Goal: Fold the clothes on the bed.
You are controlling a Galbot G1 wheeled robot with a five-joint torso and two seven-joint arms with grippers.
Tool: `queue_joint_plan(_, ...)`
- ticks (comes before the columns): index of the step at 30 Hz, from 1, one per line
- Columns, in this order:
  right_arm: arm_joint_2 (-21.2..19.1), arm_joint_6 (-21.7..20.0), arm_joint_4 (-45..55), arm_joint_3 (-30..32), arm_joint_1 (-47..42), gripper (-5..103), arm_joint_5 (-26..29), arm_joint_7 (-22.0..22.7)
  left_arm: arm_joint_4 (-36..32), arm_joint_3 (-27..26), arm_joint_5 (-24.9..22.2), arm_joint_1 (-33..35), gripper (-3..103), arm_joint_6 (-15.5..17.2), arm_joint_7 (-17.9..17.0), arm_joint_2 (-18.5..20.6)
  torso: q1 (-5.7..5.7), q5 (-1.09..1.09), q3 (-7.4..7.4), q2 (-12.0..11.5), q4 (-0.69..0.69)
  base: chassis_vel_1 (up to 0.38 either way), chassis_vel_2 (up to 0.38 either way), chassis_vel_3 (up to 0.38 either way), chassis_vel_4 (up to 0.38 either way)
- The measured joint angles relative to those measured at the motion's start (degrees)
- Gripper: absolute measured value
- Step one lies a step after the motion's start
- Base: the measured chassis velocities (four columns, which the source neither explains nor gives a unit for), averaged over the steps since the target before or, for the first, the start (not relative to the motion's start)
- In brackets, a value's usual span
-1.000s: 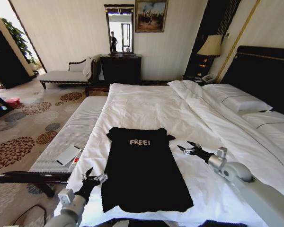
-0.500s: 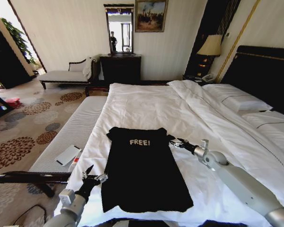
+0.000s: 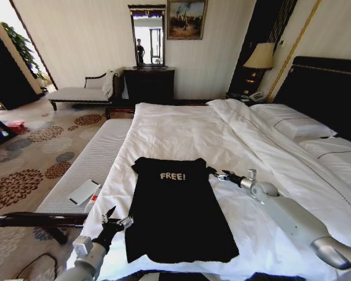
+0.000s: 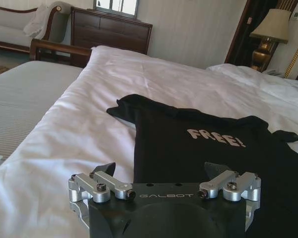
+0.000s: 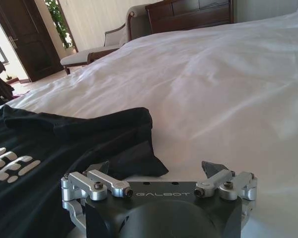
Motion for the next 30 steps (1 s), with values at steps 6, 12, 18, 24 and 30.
queue_joint_plan(6, 0.36, -0.35, 1.01, -0.22, 0.11, 100, 0.04, -0.48, 0.01, 0.27, -0.97, 0.18, 100, 0.59, 0.06, -0.36, 0.0, 0.0, 0.0, 0.0, 0.01, 0.0, 0.0, 0.0, 0.0)
queue_joint_plan(12, 1.08, -0.36, -0.43, -1.49, 1.15, 97, -0.78, -1.1, -0.01, 0.24, -0.97, 0.04, 100, 0.63, 0.05, 0.37, 0.0, 0.0, 0.0, 0.0, 0.01, 0.0, 0.0, 0.0, 0.0)
queue_joint_plan(18, 1.64, -1.01, -1.91, -1.86, 1.99, 93, -0.13, -0.82, -0.08, 0.48, -0.88, 0.0, 100, 0.63, -0.02, 0.58, 0.0, 0.0, 0.0, 0.0, 0.01, 0.0, 0.0, 0.0, 0.0)
queue_joint_plan(24, 1.82, -1.22, -3.01, -2.21, 2.3, 78, 0.21, -0.73, 0.0, 0.61, -0.63, -0.13, 100, 0.58, -0.1, 0.52, 0.0, 0.0, 0.0, 0.0, 0.01, 0.0, 0.0, 0.0, 0.0)
queue_joint_plan(30, 1.79, -1.73, -2.5, -2.32, 2.28, 50, 1.85, -0.24, 0.17, 0.37, -0.67, -0.11, 100, 0.45, -0.1, 0.43, 0.0, 0.0, 0.0, 0.0, 0.02, 0.0, 0.0, 0.0, 0.0)
